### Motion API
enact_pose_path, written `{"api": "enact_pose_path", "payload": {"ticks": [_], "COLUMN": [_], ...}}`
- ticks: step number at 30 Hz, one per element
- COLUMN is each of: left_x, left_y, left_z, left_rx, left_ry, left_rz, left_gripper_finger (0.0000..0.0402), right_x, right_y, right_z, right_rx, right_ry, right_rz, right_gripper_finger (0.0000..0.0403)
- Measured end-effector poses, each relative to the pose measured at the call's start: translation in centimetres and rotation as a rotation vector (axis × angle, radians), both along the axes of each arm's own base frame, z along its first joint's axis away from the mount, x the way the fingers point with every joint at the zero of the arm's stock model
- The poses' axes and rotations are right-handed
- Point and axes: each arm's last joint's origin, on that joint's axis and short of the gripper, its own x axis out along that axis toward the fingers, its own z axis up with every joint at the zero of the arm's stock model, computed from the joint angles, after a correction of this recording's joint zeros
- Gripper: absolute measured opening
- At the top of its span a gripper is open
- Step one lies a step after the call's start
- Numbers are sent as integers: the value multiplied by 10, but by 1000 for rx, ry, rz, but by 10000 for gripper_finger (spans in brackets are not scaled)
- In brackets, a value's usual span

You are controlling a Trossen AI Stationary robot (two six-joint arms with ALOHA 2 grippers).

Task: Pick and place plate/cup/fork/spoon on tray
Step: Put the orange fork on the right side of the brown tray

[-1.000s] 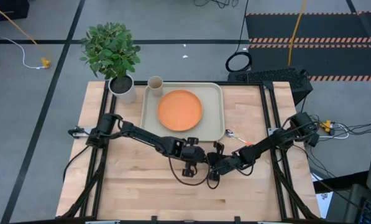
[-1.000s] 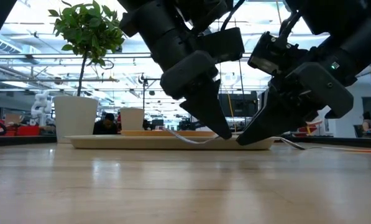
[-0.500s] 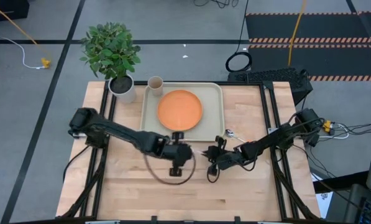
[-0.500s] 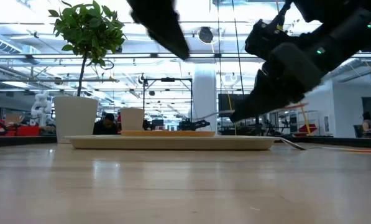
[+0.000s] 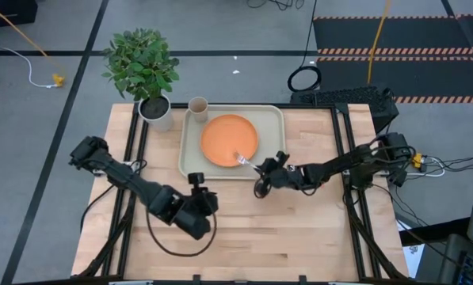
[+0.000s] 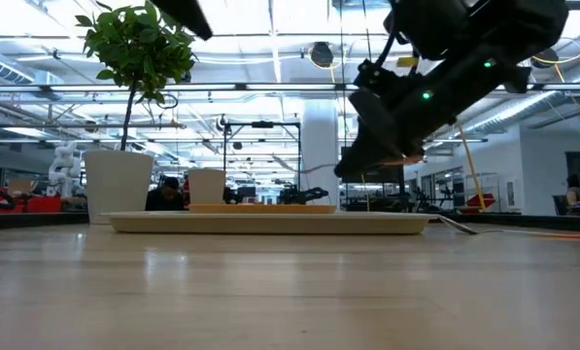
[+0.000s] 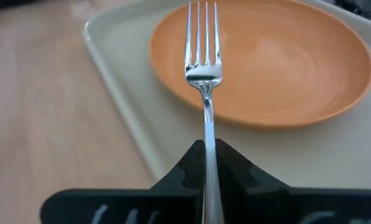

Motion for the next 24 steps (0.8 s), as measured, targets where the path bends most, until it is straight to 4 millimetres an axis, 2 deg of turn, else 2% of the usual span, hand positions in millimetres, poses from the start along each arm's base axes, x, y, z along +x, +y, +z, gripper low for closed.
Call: {"api": "enact_pose_path", "payload": {"ticks": [5,11,15,24], "left_x": [-23,-49,-60,-60], "left_y": [6,17,18,17], "left_z": [-9,-17,-25,-29], "left_rx": [-25,-87,-111,-124], "left_ry": [-12,-41,-49,-69], "left_rz": [68,150,183,178], "left_gripper_finger": [97,97,97,97], "right_x": [1,-8,-16,-28], "right_y": [-15,-34,-41,-52], "right_z": [5,0,-7,-14], "right_rx": [12,-19,31,70], "right_ry": [-35,6,52,93], "right_rz": [-47,-289,-386,-555], "right_gripper_finger": [4,5,4,4]}}
